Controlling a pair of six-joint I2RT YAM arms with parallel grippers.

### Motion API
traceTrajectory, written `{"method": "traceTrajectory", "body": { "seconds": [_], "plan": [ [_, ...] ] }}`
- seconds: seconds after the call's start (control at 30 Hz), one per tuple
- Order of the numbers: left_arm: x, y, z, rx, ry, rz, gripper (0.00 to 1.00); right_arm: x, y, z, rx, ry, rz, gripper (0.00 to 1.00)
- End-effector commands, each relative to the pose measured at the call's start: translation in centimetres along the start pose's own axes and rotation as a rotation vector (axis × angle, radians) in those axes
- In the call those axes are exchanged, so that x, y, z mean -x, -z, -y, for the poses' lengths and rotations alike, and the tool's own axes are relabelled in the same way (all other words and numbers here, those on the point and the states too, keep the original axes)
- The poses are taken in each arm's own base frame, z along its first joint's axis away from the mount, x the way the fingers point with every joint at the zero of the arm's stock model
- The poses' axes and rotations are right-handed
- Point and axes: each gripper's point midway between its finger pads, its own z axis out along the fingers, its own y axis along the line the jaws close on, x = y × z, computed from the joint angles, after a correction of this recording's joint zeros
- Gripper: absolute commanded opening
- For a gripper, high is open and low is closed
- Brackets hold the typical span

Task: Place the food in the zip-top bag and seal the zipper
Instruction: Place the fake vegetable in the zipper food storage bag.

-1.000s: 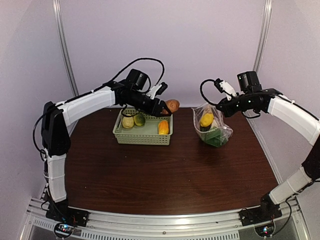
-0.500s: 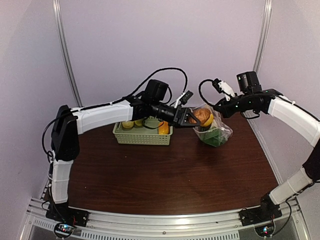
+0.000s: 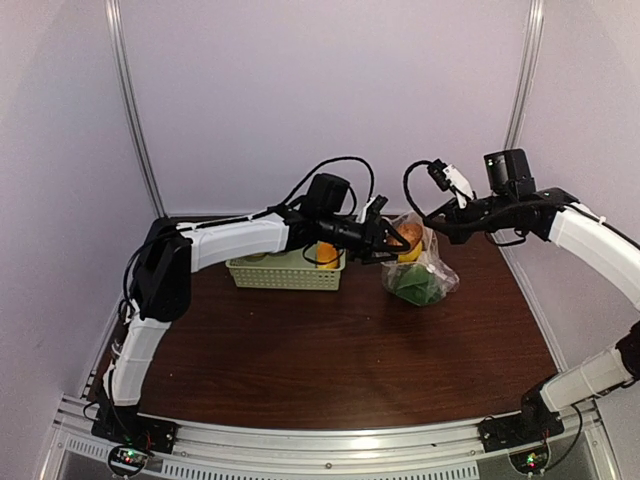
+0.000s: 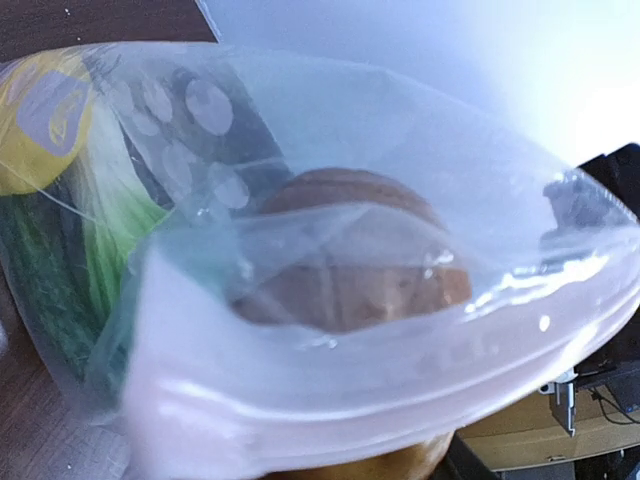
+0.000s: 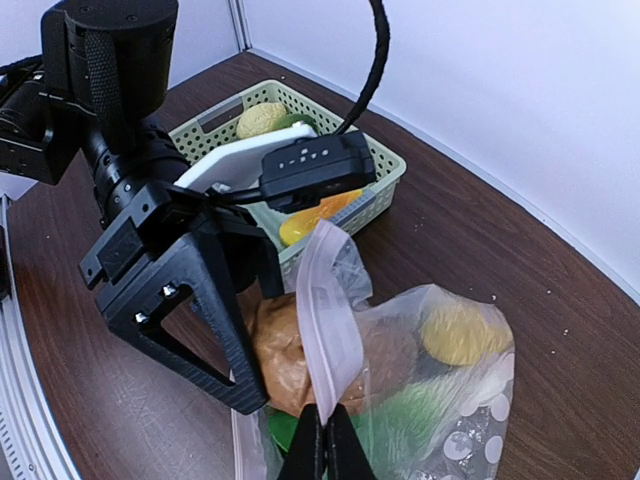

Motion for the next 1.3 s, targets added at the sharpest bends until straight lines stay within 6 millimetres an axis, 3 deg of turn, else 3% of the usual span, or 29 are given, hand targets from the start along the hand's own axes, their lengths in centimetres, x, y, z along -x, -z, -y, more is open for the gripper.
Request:
{"method": "traceTrajectory", "body": {
  "seconds": [0.0,0.1,0.17,0.27,0.53,0.67,0.8,0.97,1.07,1.17,1.27],
  "plan": [
    [2.0,-0.6,-0.4,-0.016,0.036,0.067,0.40,0.0,-0.8,-1.4,0.073,-0.015,0.028,0.00],
    [2.0,-0.7,-0.6,-0.007,0.038,0.068,0.52,-0.1,-1.3,-1.4,0.081,-0.025,0.021,0.00],
    [1.9,-0.5,0.2,-0.012,0.013,0.065,0.63,-0.2,-1.7,-1.3,0.082,-0.031,0.011,0.00],
    [1.7,-0.1,0.9,-0.011,-0.012,0.051,0.72,-0.4,-2.3,-1.0,0.079,-0.041,0.000,0.00],
    [1.3,1.6,3.0,0.007,-0.105,0.031,0.76,0.2,-2.5,0.0,0.028,-0.040,-0.008,0.00],
    [1.6,4.4,4.1,0.104,-0.278,0.039,0.73,0.4,-2.3,1.9,-0.059,-0.023,-0.023,0.00],
    [2.6,9.5,0.1,0.465,-0.400,0.075,0.76,0.8,-1.8,4.3,-0.139,-0.025,-0.025,0.00],
    [2.7,16.9,-8.9,0.790,-0.302,0.076,0.82,2.5,0.0,6.8,-0.216,-0.030,0.023,0.00],
    [2.6,21.4,-14.6,0.917,-0.189,0.093,0.83,2.9,0.7,7.3,-0.241,-0.034,0.073,0.00],
    [3.2,25.1,-18.6,1.006,-0.120,0.143,0.82,1.1,-0.5,6.6,-0.194,-0.063,0.057,0.00],
    [4.6,26.0,-20.4,1.025,-0.114,0.177,0.79,-1.6,-2.3,5.4,-0.102,-0.096,0.005,0.00]
  ]
}}
